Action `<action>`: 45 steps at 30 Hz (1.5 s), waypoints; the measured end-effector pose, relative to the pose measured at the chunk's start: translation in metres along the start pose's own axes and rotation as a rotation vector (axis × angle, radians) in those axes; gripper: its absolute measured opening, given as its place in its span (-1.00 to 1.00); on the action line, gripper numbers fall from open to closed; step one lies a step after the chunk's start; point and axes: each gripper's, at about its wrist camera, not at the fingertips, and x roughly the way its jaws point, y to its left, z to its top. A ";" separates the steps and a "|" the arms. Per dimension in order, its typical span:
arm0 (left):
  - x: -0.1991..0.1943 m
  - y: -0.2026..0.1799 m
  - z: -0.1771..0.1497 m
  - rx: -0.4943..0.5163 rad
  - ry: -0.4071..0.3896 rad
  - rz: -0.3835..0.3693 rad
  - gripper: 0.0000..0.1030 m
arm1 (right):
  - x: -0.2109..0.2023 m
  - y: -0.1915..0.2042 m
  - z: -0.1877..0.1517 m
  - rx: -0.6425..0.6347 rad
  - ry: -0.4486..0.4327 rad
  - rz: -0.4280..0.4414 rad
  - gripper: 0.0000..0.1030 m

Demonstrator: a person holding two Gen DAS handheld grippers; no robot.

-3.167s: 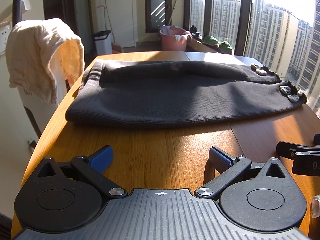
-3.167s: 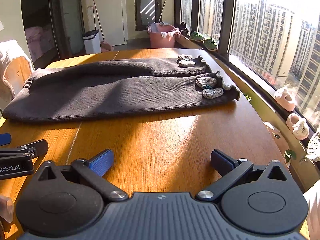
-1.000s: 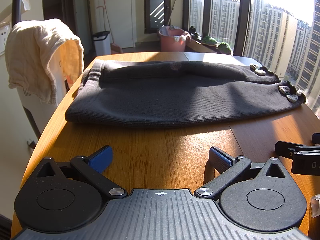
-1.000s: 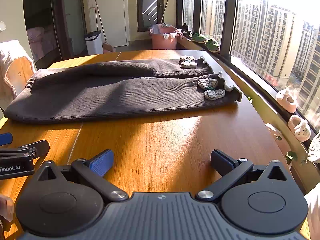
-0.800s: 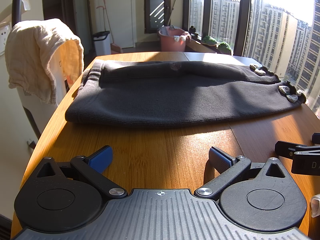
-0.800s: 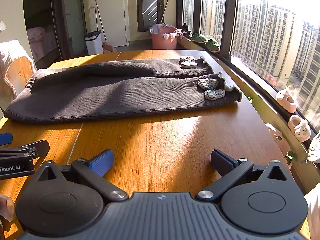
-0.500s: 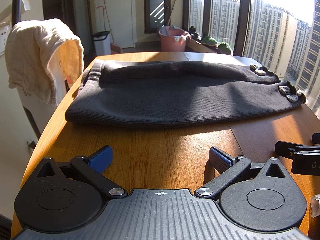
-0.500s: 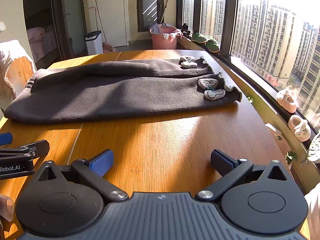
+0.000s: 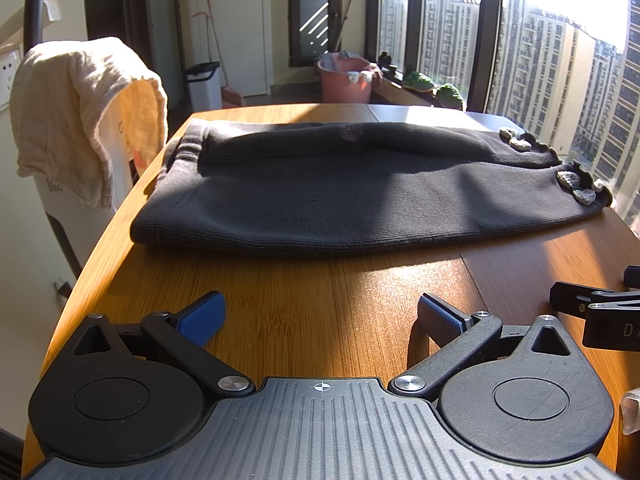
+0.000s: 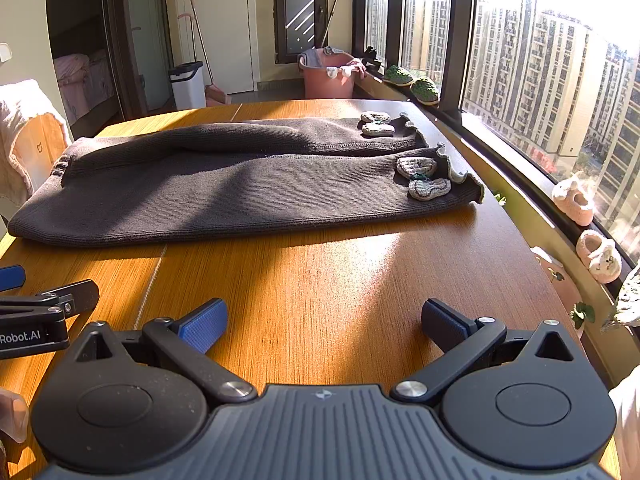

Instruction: Fold clothes

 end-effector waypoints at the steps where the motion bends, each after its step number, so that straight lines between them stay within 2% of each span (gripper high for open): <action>1: 0.000 0.000 0.000 0.000 0.000 0.000 1.00 | 0.000 0.000 0.000 0.000 0.000 0.000 1.00; 45: 0.000 0.000 0.001 0.005 0.006 -0.002 1.00 | 0.001 0.001 0.001 0.005 -0.003 -0.013 1.00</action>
